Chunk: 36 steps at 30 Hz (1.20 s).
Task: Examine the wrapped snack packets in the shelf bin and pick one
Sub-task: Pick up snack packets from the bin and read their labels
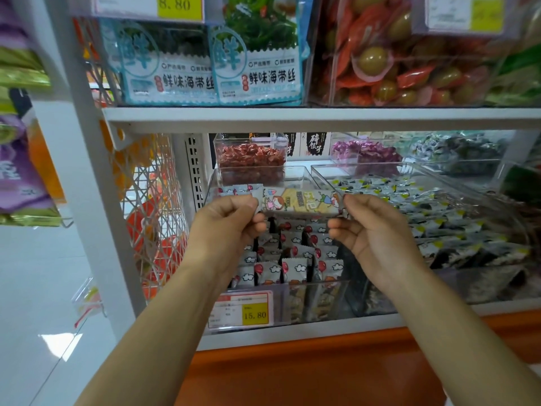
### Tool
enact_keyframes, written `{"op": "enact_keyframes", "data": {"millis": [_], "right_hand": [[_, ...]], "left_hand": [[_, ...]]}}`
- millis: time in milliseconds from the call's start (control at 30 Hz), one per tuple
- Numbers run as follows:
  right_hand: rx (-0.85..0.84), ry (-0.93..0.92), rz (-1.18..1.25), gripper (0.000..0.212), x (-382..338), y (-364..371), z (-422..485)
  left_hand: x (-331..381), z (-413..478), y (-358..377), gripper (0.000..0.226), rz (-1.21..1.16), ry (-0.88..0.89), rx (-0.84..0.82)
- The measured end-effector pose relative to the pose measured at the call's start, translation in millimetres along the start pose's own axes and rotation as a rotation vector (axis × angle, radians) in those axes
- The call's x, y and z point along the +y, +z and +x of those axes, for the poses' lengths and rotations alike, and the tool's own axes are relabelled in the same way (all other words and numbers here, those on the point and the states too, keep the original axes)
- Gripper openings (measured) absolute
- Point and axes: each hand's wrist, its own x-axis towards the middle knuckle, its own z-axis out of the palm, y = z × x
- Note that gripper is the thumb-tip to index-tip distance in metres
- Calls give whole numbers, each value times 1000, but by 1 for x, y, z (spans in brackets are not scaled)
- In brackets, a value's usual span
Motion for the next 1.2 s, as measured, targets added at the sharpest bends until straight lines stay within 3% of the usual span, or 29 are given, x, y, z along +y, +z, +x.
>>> {"op": "enact_keyframes", "data": {"millis": [167,333,467,567,700,933,1100,1200], "right_hand": [[0,-145,-179,8,3,0,-1],[36,-298,-400,24,1,3,-3],[9,-287,-458,26,1,4,-6],[-47,-260,-447,24,1,6,-8],[-43,-302,-511,4,2,6,-9],[-25,-334,-651,2,2,2,-6],[70,-359,-652,20,3,0,-4],[75,-397,-682,23,4,2,-5]], "left_hand": [[1,1,-4,15,14,25,-52],[5,1,-4,26,10,-31,-113],[3,-1,-3,16,69,-73,-138],[0,-1,-5,27,200,-17,-83],[4,-4,-3,35,183,-12,-134],[6,-5,-3,37,206,-3,-204],[8,-10,-1,37,474,82,-244],[6,-11,1,25,483,62,-226]]}}
